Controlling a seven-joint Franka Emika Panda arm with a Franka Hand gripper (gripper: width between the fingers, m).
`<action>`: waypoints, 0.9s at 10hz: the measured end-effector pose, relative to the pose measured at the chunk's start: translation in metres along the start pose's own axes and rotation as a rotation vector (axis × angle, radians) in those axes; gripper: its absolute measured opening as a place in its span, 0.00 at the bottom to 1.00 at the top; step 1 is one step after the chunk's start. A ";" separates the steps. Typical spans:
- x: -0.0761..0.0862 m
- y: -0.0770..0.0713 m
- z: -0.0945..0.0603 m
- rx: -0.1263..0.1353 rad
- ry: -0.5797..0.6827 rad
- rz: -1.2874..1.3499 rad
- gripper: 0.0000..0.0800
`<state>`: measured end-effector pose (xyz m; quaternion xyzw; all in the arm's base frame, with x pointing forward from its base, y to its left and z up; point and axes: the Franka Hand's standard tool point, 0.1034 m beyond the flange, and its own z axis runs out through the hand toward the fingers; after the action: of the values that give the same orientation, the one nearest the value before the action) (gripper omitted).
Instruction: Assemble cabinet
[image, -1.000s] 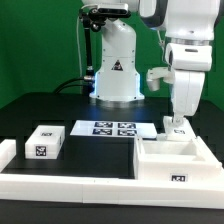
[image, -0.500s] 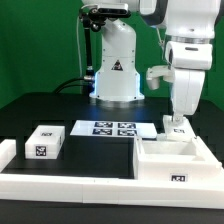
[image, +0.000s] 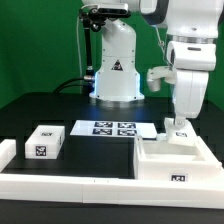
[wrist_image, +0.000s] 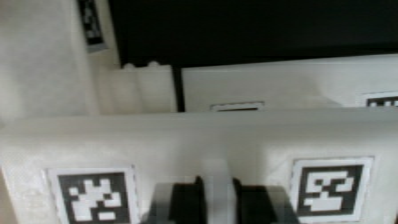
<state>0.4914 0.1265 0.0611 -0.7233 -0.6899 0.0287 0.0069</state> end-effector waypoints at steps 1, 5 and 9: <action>-0.002 0.002 0.001 -0.006 0.004 -0.006 0.08; -0.002 0.002 0.000 -0.006 0.004 -0.002 0.08; -0.002 0.052 -0.003 -0.021 0.010 0.027 0.08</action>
Offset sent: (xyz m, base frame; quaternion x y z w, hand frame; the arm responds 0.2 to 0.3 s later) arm 0.0000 0.0000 0.0000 0.0000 0.0000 0.0000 1.0000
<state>0.5434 0.1221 0.0618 -0.7328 -0.6802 0.0180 0.0023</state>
